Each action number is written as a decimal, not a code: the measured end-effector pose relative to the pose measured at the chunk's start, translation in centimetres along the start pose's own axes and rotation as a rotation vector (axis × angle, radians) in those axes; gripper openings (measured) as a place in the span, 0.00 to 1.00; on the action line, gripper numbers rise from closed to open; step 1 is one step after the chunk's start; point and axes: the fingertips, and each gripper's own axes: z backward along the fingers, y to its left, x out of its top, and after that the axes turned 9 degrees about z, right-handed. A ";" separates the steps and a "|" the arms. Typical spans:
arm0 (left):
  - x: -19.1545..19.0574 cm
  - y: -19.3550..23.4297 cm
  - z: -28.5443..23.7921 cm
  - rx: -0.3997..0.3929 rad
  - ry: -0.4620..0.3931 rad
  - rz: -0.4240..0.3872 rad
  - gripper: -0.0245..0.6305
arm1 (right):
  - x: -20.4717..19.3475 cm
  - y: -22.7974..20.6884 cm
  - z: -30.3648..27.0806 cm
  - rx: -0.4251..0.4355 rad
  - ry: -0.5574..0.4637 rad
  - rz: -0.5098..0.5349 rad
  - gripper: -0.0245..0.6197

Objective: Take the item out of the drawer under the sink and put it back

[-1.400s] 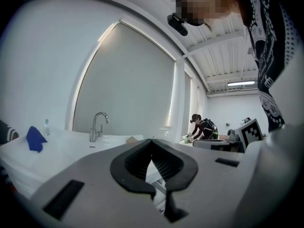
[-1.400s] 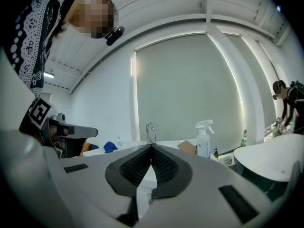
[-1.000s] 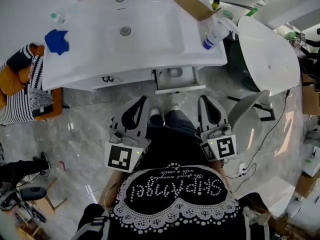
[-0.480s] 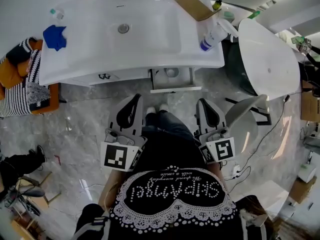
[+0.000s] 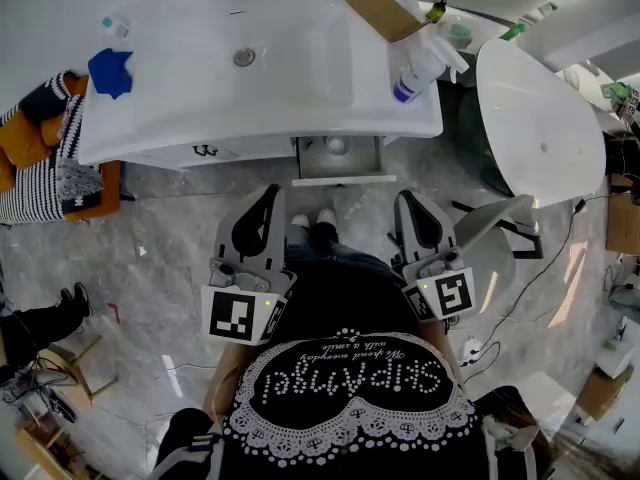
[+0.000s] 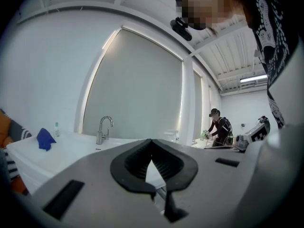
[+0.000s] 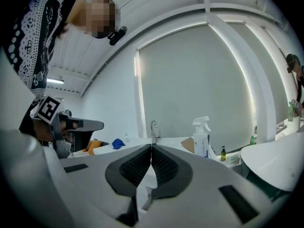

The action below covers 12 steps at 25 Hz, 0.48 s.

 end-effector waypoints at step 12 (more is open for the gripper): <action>1.1 -1.8 -1.6 0.021 -0.043 -0.036 0.04 | 0.1 -2.3 -0.2 0.042 -0.026 0.025 0.07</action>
